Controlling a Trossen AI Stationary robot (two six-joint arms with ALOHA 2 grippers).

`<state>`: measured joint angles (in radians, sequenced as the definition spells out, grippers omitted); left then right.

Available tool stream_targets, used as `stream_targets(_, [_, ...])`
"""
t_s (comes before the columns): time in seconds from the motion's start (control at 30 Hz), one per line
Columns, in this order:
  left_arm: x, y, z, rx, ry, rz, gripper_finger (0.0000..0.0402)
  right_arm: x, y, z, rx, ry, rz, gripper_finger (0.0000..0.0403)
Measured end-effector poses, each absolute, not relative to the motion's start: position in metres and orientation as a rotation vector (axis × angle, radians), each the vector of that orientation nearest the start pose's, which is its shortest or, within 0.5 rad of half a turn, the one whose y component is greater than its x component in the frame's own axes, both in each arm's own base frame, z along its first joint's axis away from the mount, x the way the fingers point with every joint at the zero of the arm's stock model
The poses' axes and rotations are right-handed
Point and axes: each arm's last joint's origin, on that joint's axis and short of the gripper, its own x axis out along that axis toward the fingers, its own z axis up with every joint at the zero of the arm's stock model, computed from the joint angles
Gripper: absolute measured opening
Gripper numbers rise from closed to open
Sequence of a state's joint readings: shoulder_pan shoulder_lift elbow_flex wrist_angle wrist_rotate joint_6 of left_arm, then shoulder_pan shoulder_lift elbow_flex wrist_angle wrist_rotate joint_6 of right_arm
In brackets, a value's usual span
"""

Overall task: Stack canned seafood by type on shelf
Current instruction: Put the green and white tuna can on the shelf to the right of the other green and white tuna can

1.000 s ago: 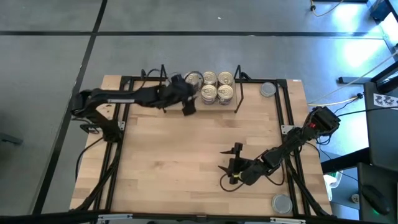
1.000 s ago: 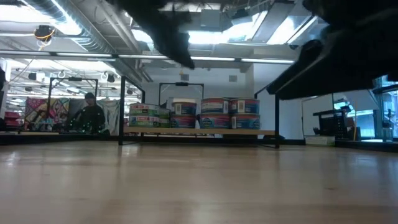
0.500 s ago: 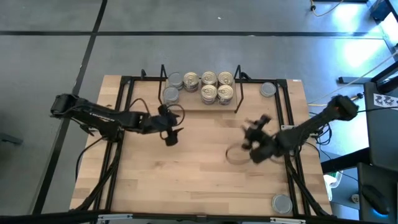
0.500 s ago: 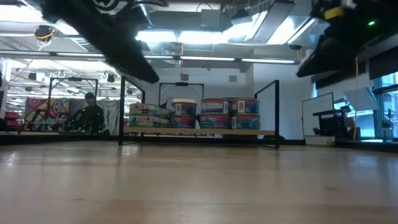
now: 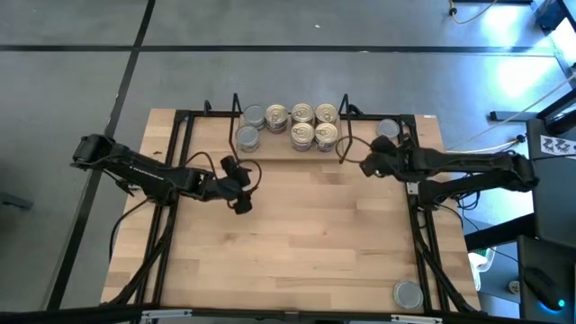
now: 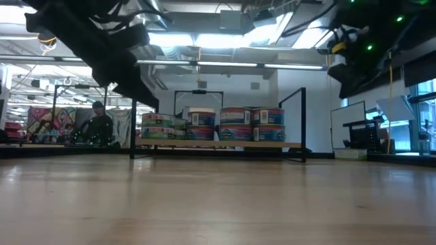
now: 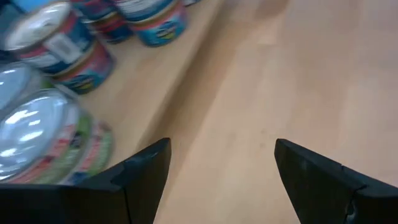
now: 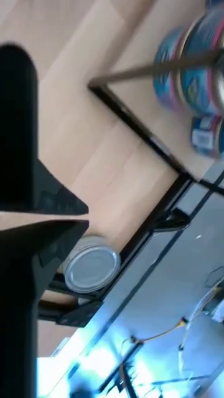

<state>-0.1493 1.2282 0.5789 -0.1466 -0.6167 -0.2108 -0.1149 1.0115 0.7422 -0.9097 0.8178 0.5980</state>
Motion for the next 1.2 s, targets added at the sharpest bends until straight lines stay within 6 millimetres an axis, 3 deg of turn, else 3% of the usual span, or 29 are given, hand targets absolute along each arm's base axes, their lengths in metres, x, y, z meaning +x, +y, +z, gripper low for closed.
stream_targets(0.1, [0.224,-0.015,0.185,0.131,0.717,0.548,0.0285,0.162,-0.050,0.236,0.080,0.881,-1.151,0.0005])
stream_targets(0.23, [0.219,-0.015,0.180,0.145,0.781,0.559,0.0285,0.158,-0.066,0.233,0.146,0.879,-1.258,0.0010])
stream_targets(0.57, [0.214,-0.024,0.177,0.185,0.823,0.520,0.0285,0.142,-0.103,0.205,0.542,0.715,-1.446,0.0015])
stream_targets(0.77, [0.214,-0.032,0.178,0.217,0.820,0.476,0.0285,0.133,-0.112,0.187,0.661,0.584,-1.567,0.0015])
stream_targets(1.0, [0.213,-0.038,0.178,0.234,0.817,0.448,0.0285,0.135,-0.116,0.174,0.749,0.340,-1.590,0.0014])
stream_targets(1.2, [0.213,-0.038,0.178,0.232,0.814,0.447,0.0285,0.138,-0.120,0.169,0.729,0.196,-1.682,0.0014])
